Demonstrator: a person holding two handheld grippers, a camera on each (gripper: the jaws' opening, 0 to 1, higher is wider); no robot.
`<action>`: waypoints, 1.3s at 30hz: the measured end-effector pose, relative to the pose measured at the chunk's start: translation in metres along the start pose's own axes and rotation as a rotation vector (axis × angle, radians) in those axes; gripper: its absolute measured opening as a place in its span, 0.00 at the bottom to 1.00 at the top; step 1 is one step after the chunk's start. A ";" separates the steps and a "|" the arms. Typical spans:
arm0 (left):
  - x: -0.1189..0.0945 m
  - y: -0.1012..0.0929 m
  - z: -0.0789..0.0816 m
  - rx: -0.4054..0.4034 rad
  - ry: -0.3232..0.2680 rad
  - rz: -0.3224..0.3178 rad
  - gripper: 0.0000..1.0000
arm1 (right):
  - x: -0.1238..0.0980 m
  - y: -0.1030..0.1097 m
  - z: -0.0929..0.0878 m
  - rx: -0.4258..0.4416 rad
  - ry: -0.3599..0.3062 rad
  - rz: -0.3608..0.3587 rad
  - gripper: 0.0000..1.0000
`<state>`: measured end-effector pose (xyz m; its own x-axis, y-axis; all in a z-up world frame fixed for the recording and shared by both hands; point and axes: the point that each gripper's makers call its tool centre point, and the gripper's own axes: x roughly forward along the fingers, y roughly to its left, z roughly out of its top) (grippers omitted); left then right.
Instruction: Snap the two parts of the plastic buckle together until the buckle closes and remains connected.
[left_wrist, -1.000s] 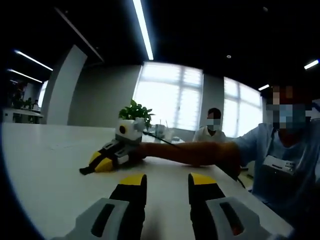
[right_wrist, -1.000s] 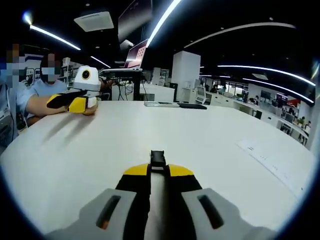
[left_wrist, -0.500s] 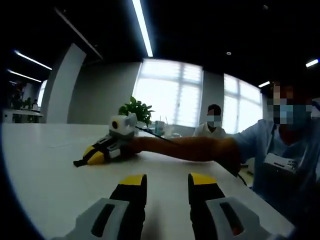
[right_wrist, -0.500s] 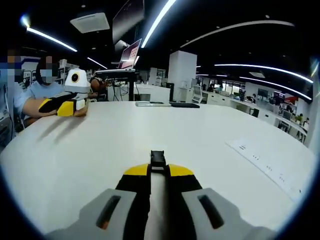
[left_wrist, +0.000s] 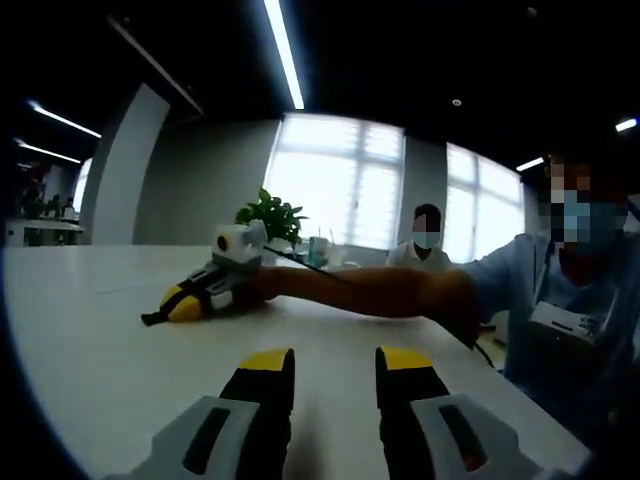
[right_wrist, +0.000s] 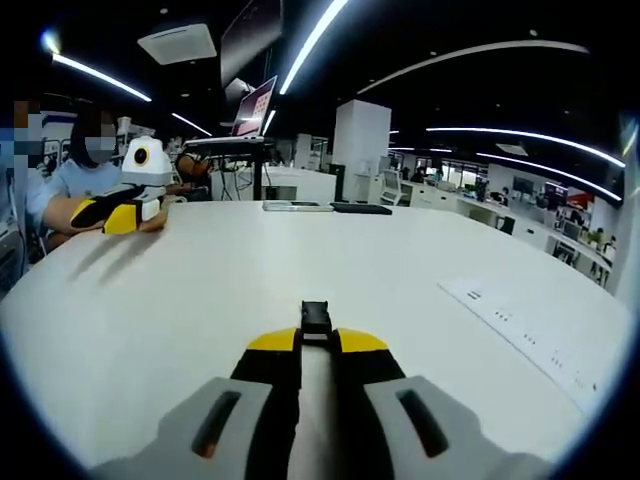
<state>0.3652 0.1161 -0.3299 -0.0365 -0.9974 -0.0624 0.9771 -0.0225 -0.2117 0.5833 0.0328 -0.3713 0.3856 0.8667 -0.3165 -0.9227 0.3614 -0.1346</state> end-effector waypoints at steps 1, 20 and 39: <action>0.000 0.000 0.000 0.000 0.001 0.000 0.32 | -0.001 0.000 0.000 -0.001 0.000 0.001 0.12; 0.003 -0.002 -0.002 0.003 0.002 0.007 0.32 | -0.002 -0.006 -0.002 -0.027 0.001 -0.019 0.11; 0.003 0.002 -0.001 -0.001 0.005 0.008 0.32 | 0.010 0.006 0.004 -0.065 0.003 0.026 0.07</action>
<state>0.3666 0.1135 -0.3310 -0.0295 -0.9972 -0.0688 0.9772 -0.0143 -0.2118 0.5811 0.0451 -0.3715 0.3620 0.8744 -0.3231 -0.9301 0.3159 -0.1873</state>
